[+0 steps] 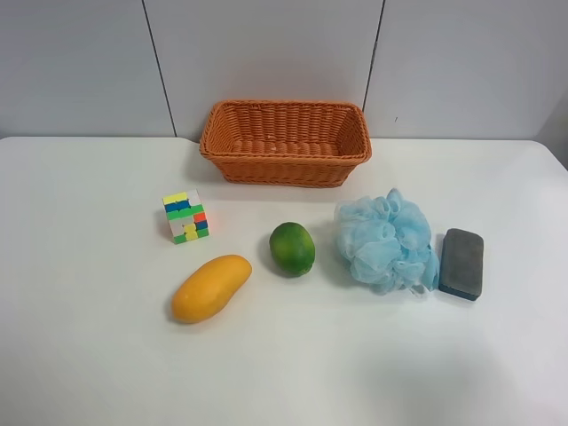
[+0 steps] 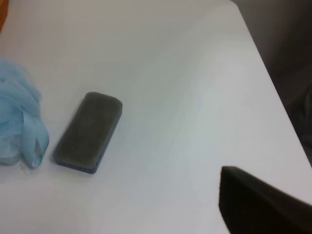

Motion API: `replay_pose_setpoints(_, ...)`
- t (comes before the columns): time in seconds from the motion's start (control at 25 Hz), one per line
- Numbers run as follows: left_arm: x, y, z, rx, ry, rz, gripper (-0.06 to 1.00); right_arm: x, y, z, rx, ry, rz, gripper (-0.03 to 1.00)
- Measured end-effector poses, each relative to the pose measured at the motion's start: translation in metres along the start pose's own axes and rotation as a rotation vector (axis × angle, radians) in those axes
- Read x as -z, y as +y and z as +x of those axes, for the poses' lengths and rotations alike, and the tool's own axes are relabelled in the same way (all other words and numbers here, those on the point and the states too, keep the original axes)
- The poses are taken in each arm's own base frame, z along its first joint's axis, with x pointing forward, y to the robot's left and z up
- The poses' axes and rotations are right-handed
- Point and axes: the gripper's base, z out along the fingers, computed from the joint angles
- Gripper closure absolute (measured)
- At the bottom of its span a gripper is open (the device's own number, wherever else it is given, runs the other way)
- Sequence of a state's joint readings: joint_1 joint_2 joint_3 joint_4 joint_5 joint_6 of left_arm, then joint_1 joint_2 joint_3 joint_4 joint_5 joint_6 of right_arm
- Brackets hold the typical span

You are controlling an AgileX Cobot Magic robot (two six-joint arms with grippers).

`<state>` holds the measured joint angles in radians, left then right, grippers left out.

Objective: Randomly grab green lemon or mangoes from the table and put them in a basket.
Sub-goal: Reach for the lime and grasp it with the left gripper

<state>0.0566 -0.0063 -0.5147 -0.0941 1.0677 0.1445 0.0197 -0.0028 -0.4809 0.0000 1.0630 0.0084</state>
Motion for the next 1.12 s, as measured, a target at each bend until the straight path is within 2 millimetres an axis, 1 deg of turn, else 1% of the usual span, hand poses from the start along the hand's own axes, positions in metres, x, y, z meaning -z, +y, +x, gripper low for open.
replay_pose_setpoints(1.12, 0.0000, 0.0000, 0.0000, 0.000, 0.000, 0.000, -0.05, 0.0000, 0.0000, 0.0000, 0.000, 0.000, 0.000, -0.02)
